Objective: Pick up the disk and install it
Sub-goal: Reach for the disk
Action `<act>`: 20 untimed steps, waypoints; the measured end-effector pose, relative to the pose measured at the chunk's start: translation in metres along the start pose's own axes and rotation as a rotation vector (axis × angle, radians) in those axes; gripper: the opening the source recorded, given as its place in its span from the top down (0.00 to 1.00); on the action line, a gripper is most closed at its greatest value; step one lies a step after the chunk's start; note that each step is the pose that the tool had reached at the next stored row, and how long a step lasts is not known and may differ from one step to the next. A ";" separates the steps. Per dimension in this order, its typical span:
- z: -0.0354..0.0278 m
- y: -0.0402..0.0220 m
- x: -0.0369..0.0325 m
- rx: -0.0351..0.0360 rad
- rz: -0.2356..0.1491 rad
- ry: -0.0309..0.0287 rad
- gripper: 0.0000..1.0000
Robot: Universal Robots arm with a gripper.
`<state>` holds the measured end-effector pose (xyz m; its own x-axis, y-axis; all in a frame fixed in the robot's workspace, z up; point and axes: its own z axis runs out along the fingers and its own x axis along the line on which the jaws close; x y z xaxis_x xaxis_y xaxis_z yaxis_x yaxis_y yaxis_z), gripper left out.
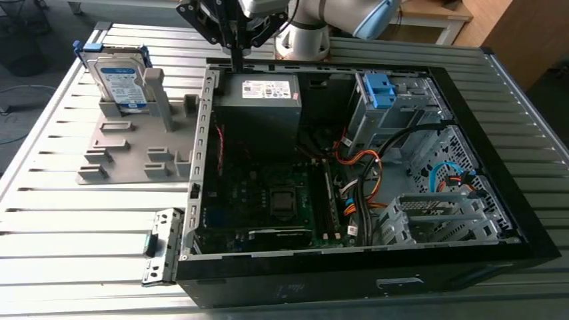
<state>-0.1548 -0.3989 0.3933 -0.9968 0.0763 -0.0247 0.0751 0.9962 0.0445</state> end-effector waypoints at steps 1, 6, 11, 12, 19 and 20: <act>-0.0001 0.0000 0.0006 0.0001 0.000 0.0001 0.89; -0.0002 -0.0003 0.0041 0.0001 0.000 0.0000 0.89; -0.0002 -0.0006 0.0079 0.0001 0.000 0.0000 0.89; -0.0003 -0.0007 0.0086 0.0001 0.000 0.0001 0.89; -0.0005 -0.0010 0.0137 0.0002 0.000 0.0001 0.89; -0.0005 -0.0011 0.0145 0.0001 0.000 0.0001 0.89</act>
<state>-0.1693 -0.3989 0.3933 -0.9968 0.0762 -0.0246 0.0751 0.9962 0.0443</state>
